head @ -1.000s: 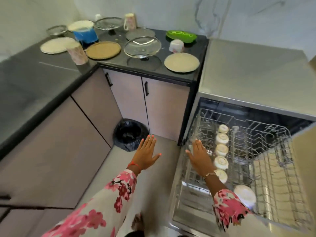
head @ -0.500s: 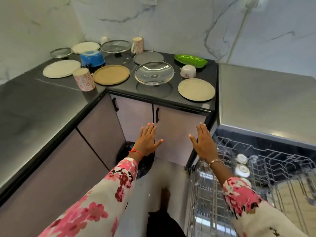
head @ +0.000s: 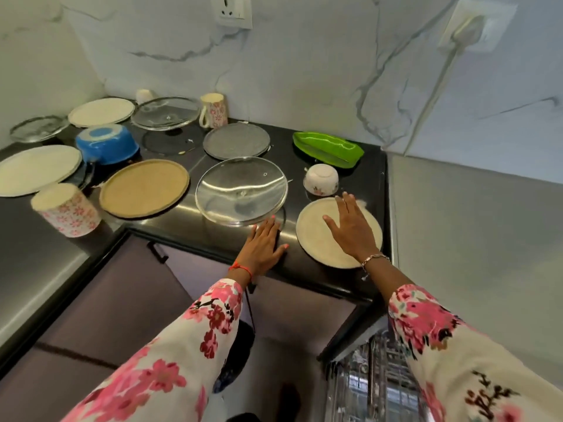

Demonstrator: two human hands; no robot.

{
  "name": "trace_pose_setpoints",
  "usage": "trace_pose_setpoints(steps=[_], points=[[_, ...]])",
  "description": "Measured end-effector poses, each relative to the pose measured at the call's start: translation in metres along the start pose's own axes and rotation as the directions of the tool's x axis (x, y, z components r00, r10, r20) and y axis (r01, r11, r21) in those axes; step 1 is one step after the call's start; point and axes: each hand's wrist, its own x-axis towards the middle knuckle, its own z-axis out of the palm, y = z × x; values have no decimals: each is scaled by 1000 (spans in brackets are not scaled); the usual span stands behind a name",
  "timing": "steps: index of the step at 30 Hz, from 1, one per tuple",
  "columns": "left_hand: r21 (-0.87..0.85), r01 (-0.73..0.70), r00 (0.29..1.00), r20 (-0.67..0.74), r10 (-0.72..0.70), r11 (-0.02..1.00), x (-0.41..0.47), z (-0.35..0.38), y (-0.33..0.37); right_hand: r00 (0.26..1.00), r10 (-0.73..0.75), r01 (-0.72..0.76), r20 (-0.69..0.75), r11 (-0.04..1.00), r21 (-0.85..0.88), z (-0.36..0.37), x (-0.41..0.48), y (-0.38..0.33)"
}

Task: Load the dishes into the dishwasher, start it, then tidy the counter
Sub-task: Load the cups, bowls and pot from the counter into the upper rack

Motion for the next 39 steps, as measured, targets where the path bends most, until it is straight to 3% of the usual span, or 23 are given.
trace_pose_setpoints(steps=[4,8,12,19,30,35,39], points=[[-14,-15,1000,-10,15,1000,34,4,-6,997,-21,24,72,999,-40,2,54,9],[-17,-37,988,-153,34,999,44,12,-13,994,-58,65,92,995,-73,4,102,8],[-5,-36,985,-170,34,999,49,19,-20,984,-90,113,155,983,-142,15,140,1],[4,-52,980,-194,52,999,48,22,-22,933,80,9,350,969,-247,33,167,-10],[-15,-35,984,-177,31,999,46,18,-19,958,85,-26,275,977,-211,20,160,-11],[6,-7,993,-122,8,1000,45,17,-19,974,99,-79,202,992,-103,-5,121,-16],[44,62,996,-70,-59,997,20,22,-7,968,99,-89,229,995,-55,-29,68,-32]])
